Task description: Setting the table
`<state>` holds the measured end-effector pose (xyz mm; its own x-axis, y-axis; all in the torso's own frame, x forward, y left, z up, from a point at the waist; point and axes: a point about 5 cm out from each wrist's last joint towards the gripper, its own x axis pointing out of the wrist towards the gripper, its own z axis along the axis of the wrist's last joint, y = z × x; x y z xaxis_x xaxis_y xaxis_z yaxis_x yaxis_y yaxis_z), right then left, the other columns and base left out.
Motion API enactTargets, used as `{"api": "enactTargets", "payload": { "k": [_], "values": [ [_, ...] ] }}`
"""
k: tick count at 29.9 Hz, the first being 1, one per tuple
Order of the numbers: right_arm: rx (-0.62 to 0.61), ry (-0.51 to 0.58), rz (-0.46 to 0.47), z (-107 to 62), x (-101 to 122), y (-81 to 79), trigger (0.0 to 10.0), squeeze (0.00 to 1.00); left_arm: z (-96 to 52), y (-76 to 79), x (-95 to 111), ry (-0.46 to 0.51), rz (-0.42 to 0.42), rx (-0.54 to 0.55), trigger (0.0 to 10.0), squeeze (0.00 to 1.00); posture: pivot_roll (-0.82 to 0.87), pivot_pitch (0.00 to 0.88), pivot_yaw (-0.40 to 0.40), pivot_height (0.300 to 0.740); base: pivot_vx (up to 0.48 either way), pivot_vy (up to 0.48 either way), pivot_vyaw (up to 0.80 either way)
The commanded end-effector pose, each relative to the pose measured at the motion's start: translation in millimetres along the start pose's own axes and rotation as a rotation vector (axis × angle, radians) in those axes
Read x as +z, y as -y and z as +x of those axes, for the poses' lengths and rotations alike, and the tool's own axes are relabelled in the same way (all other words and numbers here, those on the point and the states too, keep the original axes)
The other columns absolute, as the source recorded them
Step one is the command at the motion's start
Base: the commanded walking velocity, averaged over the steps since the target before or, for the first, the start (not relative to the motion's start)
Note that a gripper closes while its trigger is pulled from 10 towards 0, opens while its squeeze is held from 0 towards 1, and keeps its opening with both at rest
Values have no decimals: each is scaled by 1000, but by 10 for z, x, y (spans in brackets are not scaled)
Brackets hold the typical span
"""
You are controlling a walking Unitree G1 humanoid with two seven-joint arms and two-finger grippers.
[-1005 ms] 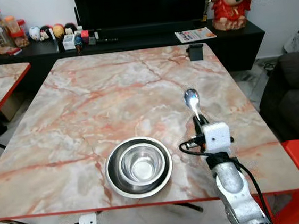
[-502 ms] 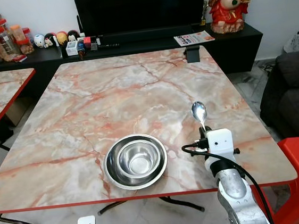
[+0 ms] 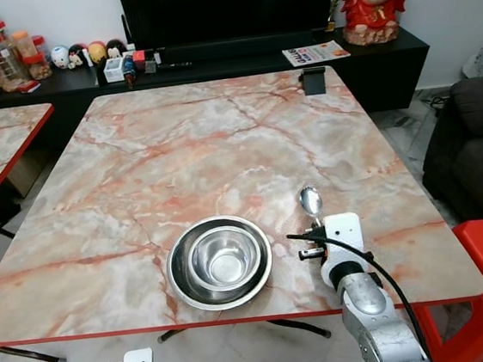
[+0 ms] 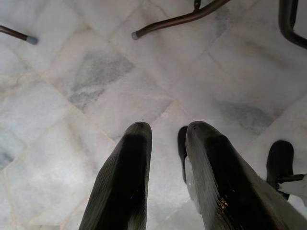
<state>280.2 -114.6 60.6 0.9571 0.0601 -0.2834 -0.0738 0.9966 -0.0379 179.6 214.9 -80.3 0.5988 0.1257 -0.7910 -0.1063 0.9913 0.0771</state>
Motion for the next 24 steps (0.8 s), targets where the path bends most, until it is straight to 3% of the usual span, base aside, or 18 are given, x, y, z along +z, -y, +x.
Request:
{"api": "enactTargets", "payload": {
  "k": [1, 8, 24],
  "values": [
    [18, -11, 5, 22, 24, -59, 10000, 0, -7, -47, -19, -7, 9, 7, 10000, 0, -37, 0, 35, 740, 0, 0, 0],
    [-6, -85, 24, 12, -73, -25, 10000, 0, -7, -48, -22, -10, 5, 6, 10000, 0, -39, 0, 35, 740, 0, 0, 0],
    [-24, -119, 41, 16, -113, -2, 10000, 0, 4, -28, 16, -8, 8, -2, 10000, 0, -38, 0, 33, 740, 0, 0, 0]
  ]
}}
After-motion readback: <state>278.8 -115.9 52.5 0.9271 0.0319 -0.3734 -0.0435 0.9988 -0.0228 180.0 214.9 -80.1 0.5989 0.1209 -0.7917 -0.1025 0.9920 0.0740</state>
